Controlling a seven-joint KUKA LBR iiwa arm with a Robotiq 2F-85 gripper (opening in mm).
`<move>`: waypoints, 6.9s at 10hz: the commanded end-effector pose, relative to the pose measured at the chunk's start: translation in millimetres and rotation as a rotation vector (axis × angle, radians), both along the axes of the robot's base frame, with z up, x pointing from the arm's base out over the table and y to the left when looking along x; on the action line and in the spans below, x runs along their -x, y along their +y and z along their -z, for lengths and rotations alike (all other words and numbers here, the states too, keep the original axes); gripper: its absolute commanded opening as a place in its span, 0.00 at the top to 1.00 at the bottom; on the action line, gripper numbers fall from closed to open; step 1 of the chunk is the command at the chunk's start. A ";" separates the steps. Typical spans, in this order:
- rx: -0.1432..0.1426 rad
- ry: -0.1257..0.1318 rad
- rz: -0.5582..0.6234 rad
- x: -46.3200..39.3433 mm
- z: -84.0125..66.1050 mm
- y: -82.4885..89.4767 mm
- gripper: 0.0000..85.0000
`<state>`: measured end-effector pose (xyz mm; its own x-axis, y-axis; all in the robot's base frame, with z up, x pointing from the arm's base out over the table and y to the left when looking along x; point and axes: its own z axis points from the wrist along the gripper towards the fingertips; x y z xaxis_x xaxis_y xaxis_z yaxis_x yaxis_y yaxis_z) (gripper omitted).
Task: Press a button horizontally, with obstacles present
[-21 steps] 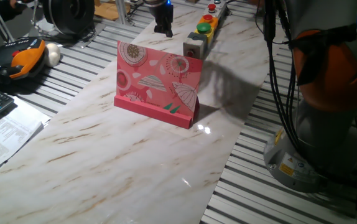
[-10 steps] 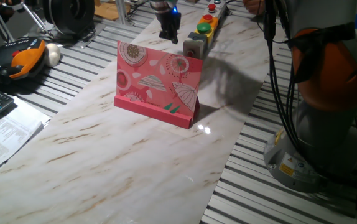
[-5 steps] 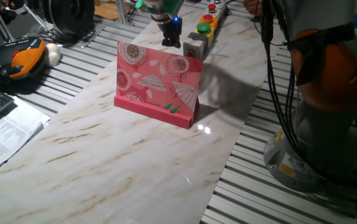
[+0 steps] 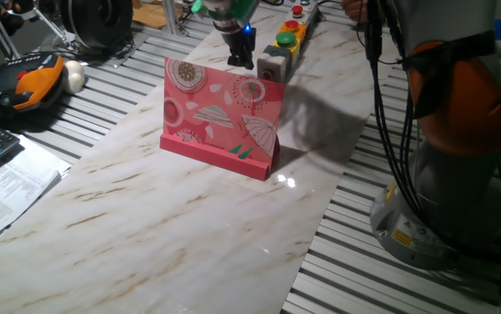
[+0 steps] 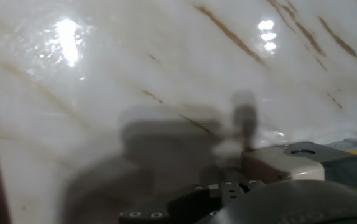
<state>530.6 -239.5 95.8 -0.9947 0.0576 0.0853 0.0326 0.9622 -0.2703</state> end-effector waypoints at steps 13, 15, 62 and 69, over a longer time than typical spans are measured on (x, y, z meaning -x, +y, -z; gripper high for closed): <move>0.032 -0.057 -0.009 36.0 20.0 9.8 1.00; 0.044 -0.052 -0.037 42.2 24.0 -5.5 1.00; -0.108 -0.063 0.028 73.7 -50.1 28.6 1.00; -0.128 -0.068 0.010 83.6 -61.0 25.0 1.00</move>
